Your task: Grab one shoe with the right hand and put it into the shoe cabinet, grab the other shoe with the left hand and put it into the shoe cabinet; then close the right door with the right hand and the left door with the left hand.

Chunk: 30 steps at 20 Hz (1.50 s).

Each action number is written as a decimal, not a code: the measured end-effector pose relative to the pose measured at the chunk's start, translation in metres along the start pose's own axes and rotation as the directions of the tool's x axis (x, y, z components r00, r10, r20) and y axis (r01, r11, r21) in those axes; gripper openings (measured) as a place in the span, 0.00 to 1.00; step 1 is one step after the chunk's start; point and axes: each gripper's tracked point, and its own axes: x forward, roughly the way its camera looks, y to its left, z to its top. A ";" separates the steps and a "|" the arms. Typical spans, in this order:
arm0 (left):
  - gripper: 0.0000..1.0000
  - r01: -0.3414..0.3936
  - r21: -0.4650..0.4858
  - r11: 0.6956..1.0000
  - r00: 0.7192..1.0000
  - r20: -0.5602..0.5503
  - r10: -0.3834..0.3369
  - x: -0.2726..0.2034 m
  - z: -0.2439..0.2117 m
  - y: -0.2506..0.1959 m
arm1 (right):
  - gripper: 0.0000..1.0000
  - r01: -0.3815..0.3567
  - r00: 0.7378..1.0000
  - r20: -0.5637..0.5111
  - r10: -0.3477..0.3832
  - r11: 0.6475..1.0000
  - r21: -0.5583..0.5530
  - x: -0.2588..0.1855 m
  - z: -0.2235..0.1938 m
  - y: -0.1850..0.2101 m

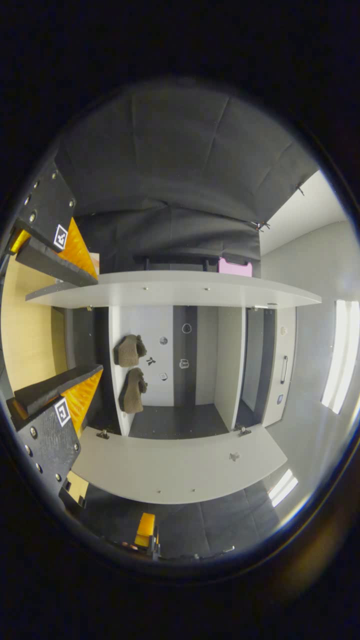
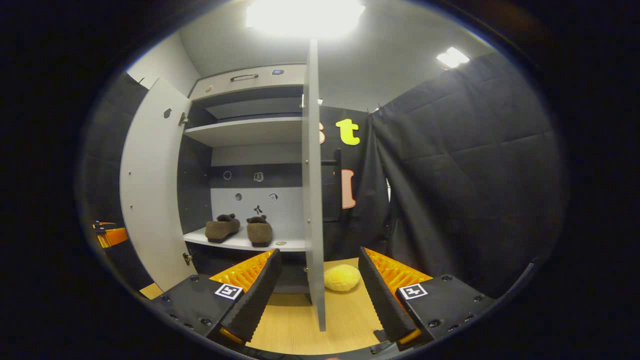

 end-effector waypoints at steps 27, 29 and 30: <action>0.90 -0.177 -0.038 0.984 0.984 -0.003 0.177 -0.035 0.004 0.074 | 0.95 0.288 0.958 0.018 -0.288 0.956 -0.062 0.098 0.030 -0.062; 0.90 -0.170 -0.050 0.984 0.985 -0.005 0.170 -0.033 0.003 0.075 | 0.89 0.284 0.959 0.018 -0.283 0.957 -0.055 0.095 0.031 -0.057; 0.90 -0.169 -0.054 0.984 0.986 -0.005 0.169 -0.031 0.002 0.075 | 0.94 0.278 0.960 0.020 -0.278 0.959 -0.055 0.093 0.031 -0.053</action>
